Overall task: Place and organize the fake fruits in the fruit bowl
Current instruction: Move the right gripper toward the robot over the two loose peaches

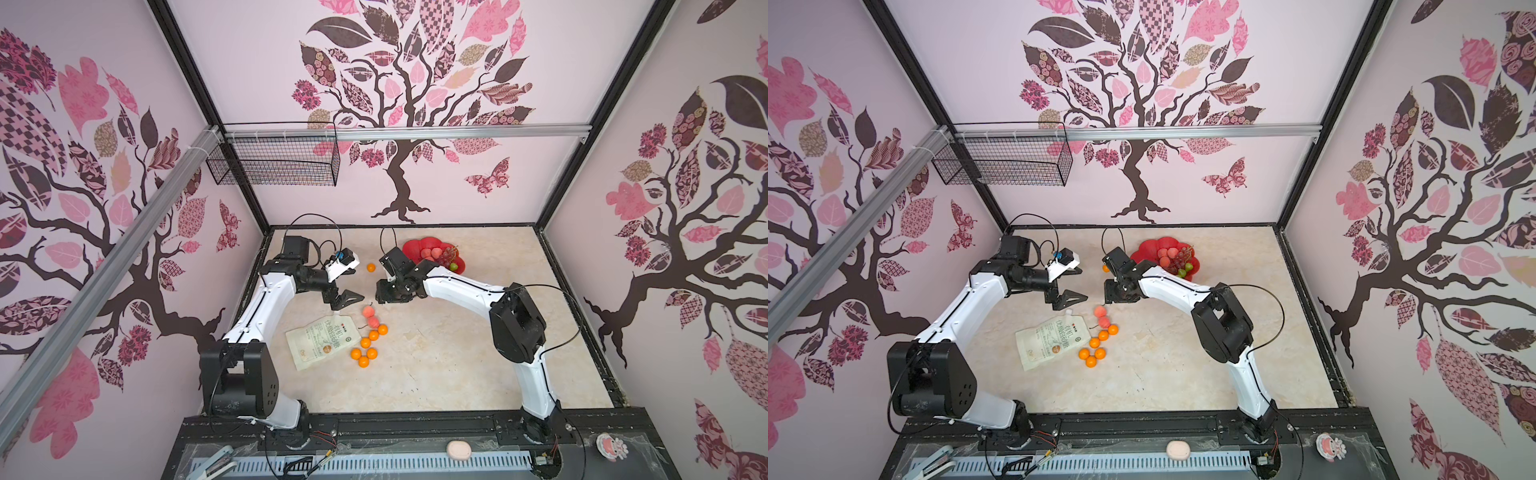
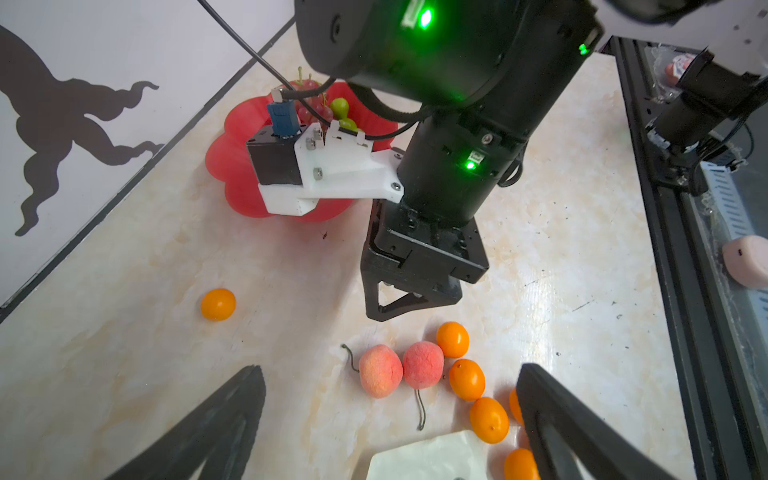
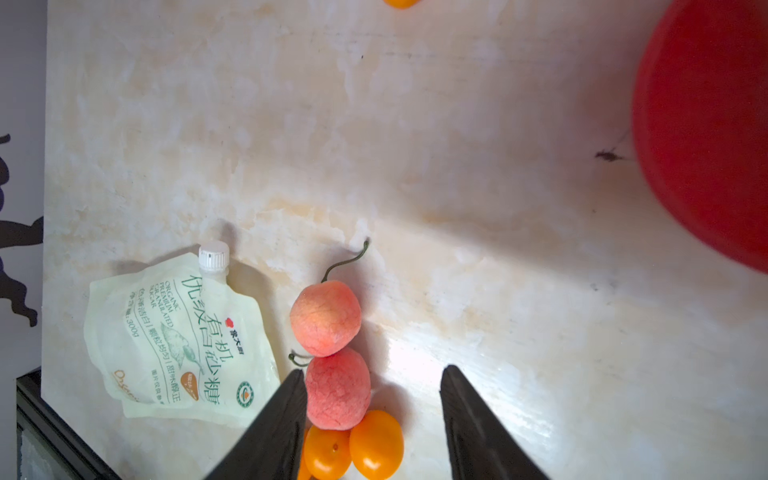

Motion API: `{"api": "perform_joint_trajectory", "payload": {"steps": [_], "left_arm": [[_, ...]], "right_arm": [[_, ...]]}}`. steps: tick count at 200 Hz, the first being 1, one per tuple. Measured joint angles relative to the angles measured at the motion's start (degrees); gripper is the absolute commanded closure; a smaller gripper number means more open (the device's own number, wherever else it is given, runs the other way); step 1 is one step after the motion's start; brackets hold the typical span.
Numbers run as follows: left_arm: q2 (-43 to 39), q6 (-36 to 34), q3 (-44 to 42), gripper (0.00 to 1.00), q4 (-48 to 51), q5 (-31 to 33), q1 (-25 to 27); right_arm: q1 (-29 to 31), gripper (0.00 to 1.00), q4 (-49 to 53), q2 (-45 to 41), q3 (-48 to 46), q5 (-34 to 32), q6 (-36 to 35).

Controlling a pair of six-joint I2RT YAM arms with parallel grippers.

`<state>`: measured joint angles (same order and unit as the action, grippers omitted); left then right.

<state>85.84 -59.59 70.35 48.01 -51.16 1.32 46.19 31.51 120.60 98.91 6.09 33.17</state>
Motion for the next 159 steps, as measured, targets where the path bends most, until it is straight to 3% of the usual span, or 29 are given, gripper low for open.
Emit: {"api": "perform_joint_trajectory", "payload": {"steps": [77,159], "left_arm": [[0.0,-2.7,-0.2,0.02,1.7,1.3,-1.8],[0.0,-3.2,-0.8,0.02,1.8,1.6,-1.8]], "right_arm": [[3.9,0.44,3.5,0.4,2.2,1.0,-1.2],[4.6,0.44,8.2,6.5,7.6,1.7,-2.4]]}}
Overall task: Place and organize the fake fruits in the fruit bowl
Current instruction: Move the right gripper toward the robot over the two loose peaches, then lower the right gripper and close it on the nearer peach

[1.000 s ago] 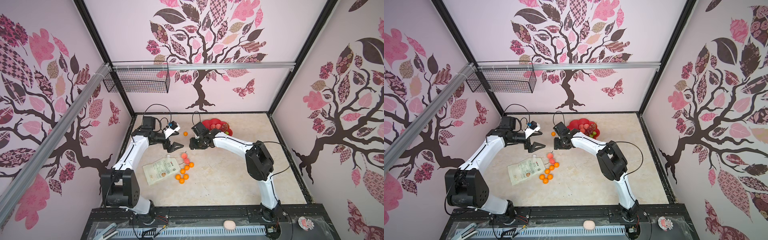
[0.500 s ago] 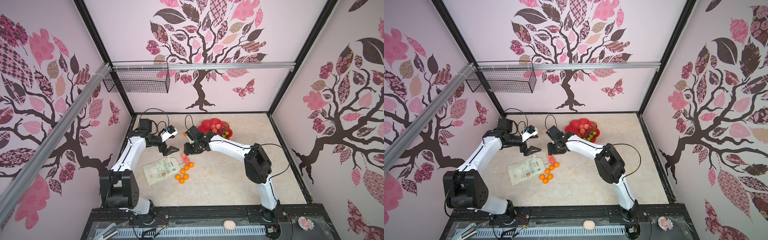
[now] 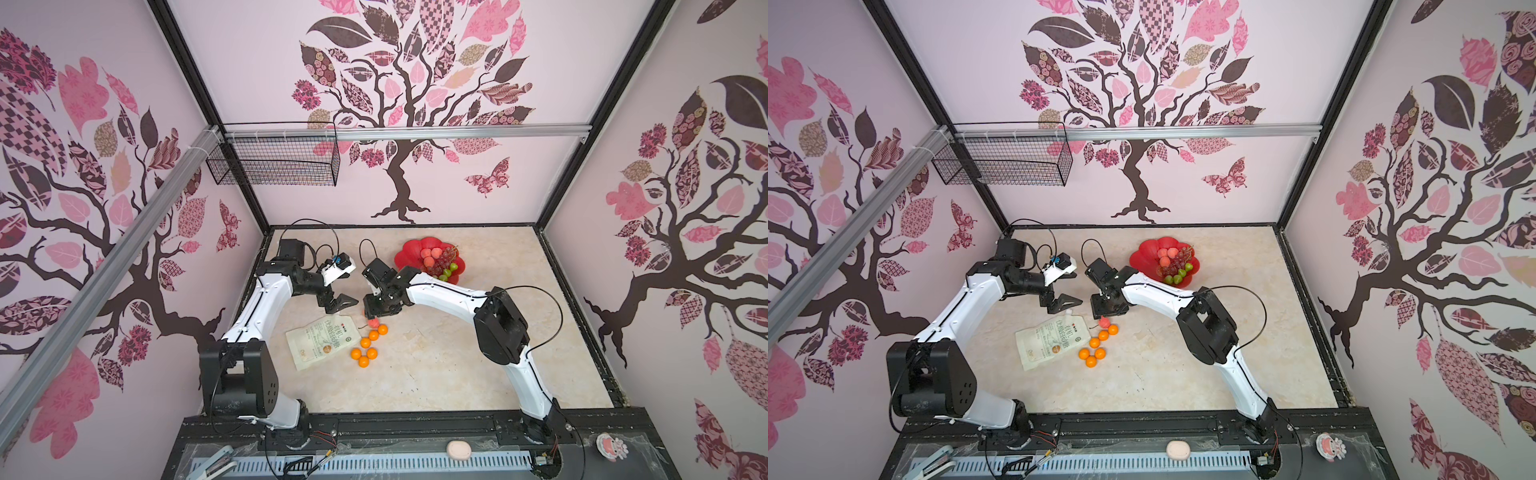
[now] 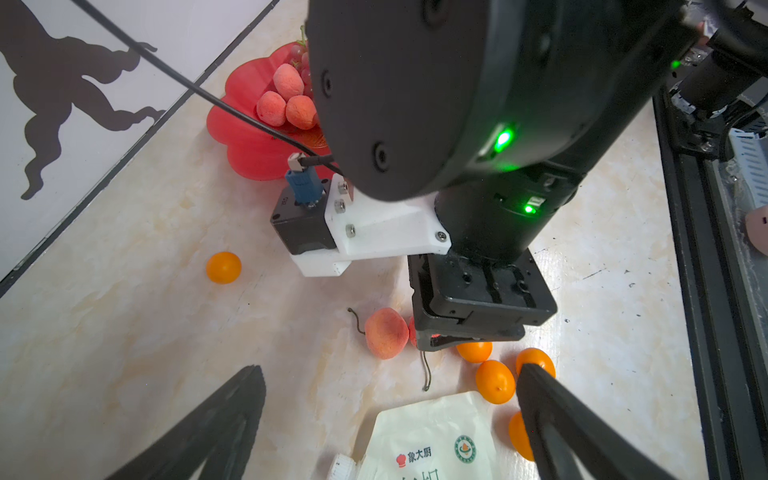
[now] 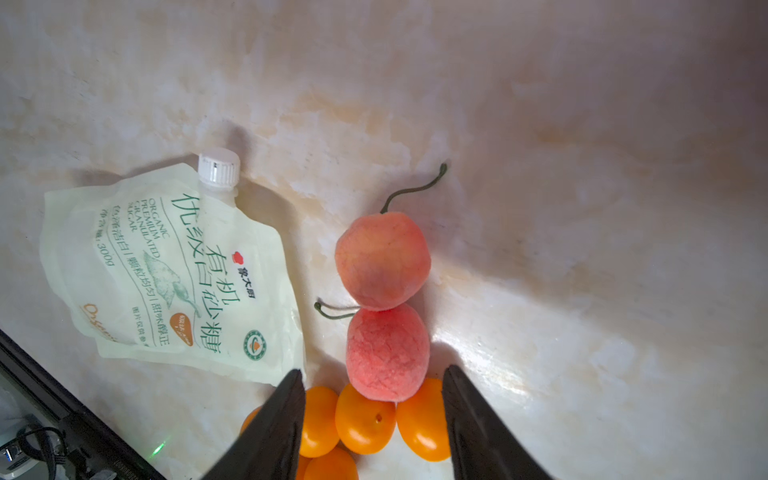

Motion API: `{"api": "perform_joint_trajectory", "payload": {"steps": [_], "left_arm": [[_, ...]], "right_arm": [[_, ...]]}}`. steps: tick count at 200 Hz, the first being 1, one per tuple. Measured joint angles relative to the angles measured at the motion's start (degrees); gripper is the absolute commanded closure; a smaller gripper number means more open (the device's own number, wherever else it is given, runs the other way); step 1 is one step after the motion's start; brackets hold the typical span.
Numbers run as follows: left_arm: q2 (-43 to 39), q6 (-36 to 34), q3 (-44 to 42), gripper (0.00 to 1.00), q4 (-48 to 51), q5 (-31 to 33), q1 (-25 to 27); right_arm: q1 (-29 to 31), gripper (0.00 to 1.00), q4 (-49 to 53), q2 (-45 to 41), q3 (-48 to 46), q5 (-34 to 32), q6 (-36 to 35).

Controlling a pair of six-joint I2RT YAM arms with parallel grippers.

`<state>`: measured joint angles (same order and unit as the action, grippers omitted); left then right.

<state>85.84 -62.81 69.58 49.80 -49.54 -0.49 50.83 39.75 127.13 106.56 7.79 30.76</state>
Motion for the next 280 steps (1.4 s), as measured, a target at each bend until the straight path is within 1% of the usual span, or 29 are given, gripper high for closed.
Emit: {"api": "perform_joint_trajectory", "payload": {"steps": [82,114,184,219,280], "left_arm": [[0.0,1.4,0.0,0.02,-0.9,0.0,0.0],[0.0,1.5,0.0,0.02,-1.1,-0.1,0.0],[0.0,1.8,0.0,0.02,-1.3,-1.1,0.0],[0.0,2.3,0.0,0.02,-1.6,-1.3,0.0],[0.0,2.8,0.0,0.02,-1.9,-1.8,0.0]], "right_arm": [[0.4,0.44,2.8,3.6,2.8,1.4,-0.4],[0.4,0.44,3.5,4.9,4.7,1.5,-0.4],[0.4,0.45,5.2,6.6,5.7,1.2,-0.6],[0.4,0.46,5.5,6.7,5.7,1.2,-0.6],[0.4,0.50,5.7,6.7,5.7,0.9,-0.8]]}}
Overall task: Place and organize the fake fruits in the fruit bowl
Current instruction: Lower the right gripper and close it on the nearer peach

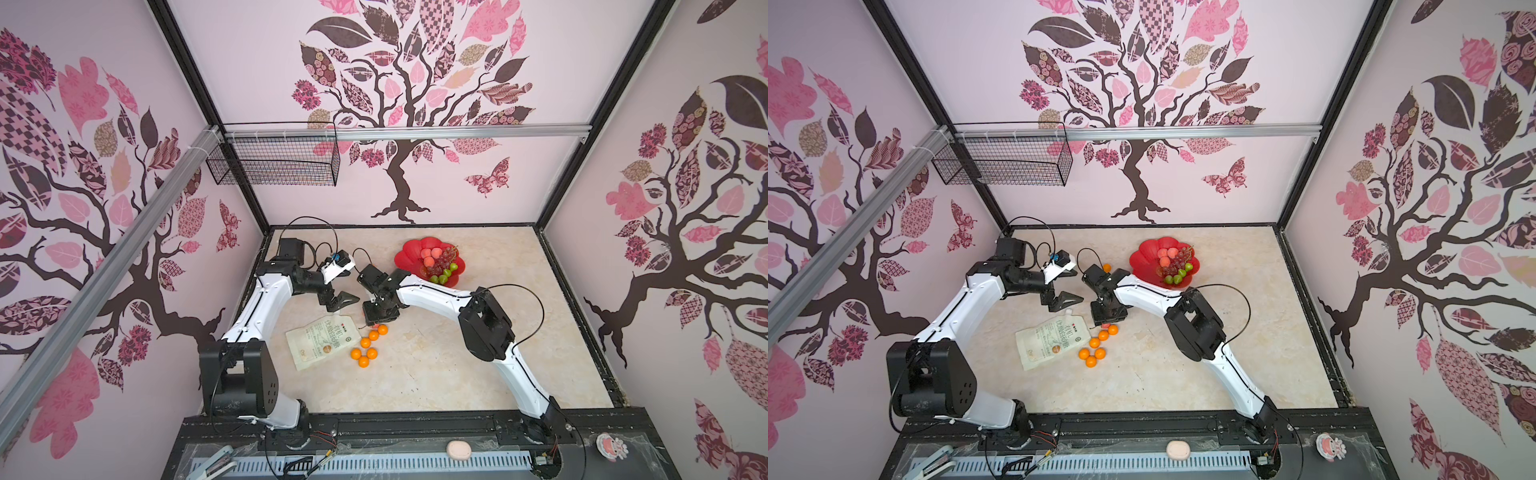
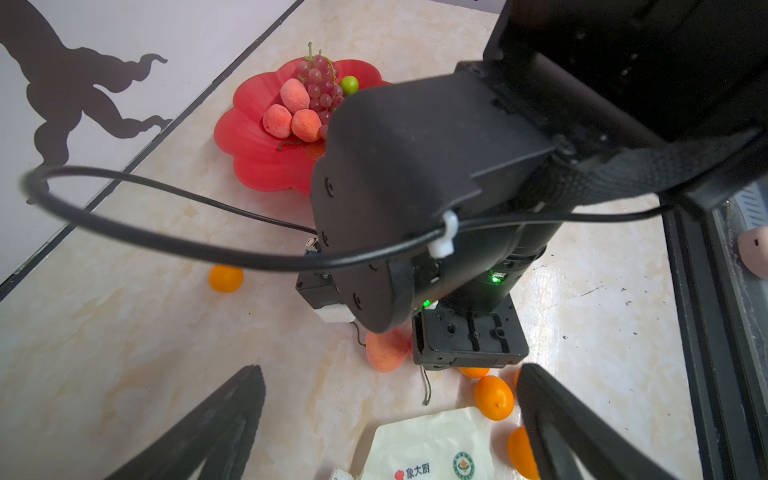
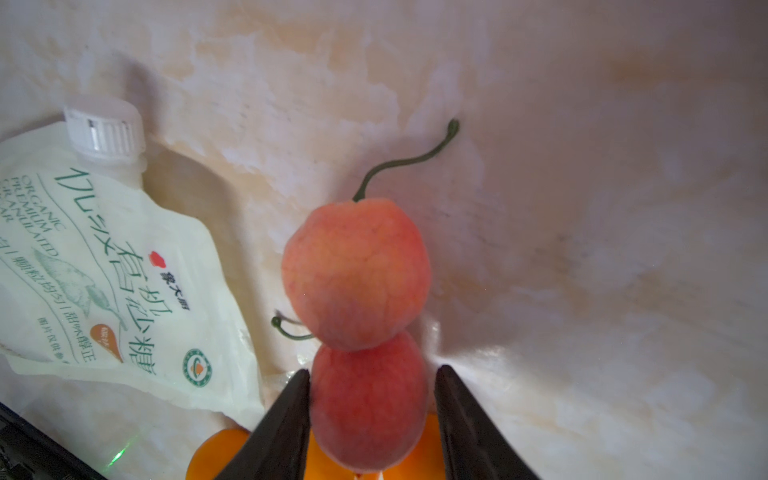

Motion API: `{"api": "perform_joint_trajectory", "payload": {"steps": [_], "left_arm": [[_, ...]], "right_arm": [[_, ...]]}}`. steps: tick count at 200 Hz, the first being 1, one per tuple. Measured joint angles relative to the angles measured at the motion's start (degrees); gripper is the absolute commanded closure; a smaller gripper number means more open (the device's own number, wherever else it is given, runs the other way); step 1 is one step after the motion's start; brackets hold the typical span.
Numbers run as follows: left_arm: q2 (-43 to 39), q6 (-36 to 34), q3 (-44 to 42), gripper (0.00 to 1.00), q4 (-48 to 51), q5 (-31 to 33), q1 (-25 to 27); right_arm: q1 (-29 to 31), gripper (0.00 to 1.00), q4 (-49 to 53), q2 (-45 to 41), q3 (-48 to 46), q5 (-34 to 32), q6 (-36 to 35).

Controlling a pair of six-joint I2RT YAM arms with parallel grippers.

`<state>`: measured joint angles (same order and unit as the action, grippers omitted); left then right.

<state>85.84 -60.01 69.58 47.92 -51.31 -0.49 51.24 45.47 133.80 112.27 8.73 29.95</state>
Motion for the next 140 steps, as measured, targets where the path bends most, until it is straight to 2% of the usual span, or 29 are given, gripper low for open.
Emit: {"api": "perform_joint_trajectory", "payload": {"steps": [86,140], "left_arm": [[0.0,0.1,0.0,0.02,-0.4,-0.4,0.0],[0.2,0.2,0.0,0.02,-0.7,-0.4,0.0]], "right_arm": [[0.0,0.53,0.8,0.0,1.8,-0.7,-0.3],[0.0,0.48,1.5,0.0,1.8,-1.8,-0.5]]}}
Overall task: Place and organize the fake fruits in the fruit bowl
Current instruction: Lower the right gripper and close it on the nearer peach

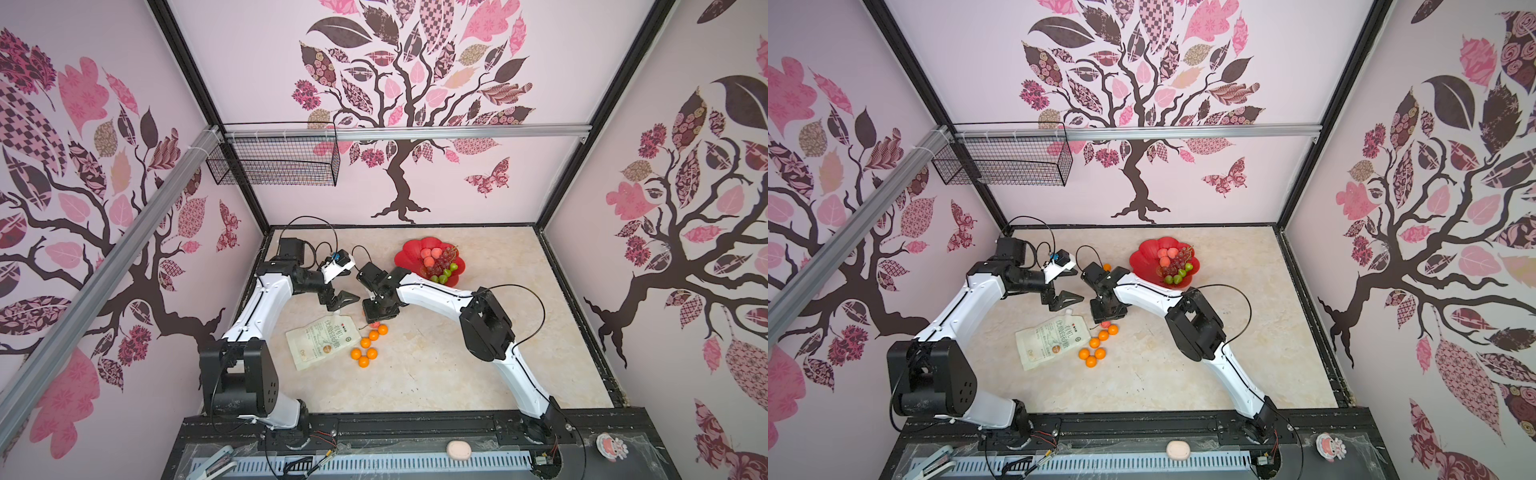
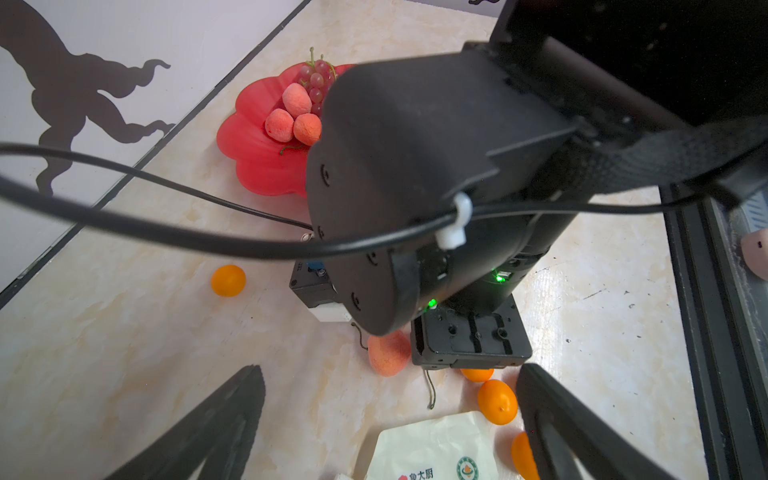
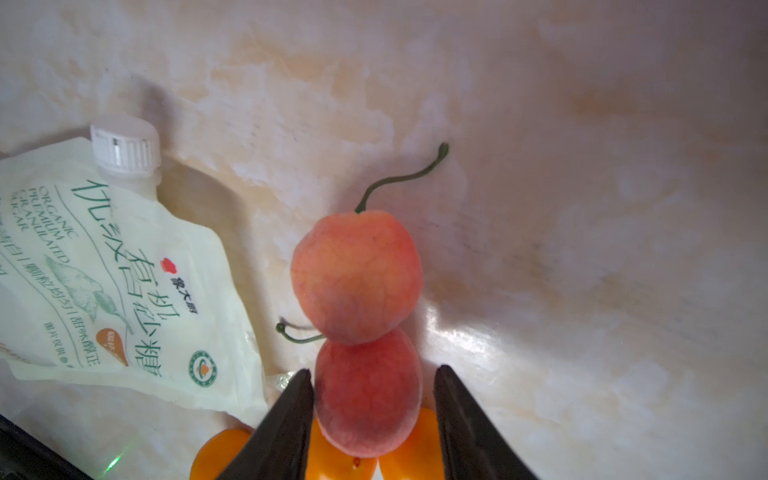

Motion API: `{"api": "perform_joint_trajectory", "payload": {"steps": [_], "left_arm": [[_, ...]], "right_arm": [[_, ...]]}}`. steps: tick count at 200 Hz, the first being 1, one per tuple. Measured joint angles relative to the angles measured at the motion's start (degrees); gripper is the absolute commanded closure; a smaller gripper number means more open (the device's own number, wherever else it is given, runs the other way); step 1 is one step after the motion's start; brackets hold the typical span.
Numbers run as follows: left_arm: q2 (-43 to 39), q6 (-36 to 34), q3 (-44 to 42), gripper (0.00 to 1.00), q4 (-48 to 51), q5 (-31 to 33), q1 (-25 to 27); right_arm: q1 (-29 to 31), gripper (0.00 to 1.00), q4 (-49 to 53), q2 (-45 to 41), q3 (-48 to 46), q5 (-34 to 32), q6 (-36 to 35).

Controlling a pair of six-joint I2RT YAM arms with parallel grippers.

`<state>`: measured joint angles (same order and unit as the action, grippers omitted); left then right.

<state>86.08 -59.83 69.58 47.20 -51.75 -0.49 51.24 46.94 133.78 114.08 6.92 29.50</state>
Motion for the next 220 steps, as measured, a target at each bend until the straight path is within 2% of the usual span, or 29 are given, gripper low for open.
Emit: {"api": "perform_joint_trajectory", "payload": {"steps": [153,220], "left_arm": [[0.0,0.0,0.0,0.02,0.0,0.0,0.0],[0.0,0.0,0.0,0.02,0.0,0.0,0.0]], "right_arm": [[0.0,0.47,0.4,1.9,0.9,0.7,0.0],[0.0,0.52,0.4,2.6,0.9,0.8,0.1]]}}
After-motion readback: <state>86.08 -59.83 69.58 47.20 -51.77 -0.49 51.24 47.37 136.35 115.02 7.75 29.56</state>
